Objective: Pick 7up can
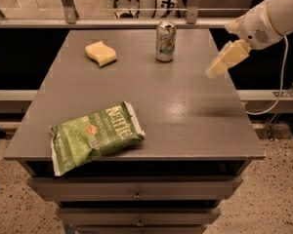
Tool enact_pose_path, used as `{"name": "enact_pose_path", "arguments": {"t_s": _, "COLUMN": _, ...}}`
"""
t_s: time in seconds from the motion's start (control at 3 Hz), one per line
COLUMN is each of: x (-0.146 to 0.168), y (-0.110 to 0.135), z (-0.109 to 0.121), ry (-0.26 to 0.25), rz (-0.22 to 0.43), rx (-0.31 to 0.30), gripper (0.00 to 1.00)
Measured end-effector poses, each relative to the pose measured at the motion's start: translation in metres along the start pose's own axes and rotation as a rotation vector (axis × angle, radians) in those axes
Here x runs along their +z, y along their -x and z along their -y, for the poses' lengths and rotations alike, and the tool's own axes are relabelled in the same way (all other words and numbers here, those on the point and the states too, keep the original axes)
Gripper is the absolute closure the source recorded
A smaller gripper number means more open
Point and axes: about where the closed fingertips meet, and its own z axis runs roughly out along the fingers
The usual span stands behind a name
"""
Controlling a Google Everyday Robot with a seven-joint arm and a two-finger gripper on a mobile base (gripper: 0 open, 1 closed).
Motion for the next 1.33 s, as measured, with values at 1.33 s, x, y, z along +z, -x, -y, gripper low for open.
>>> {"name": "enact_pose_path", "arguments": {"t_s": 1.33, "x": 0.111, "y": 0.070, "z": 0.069, "ry": -0.071, "rz": 0.289, "rx": 0.147, "gripper": 0.00}}
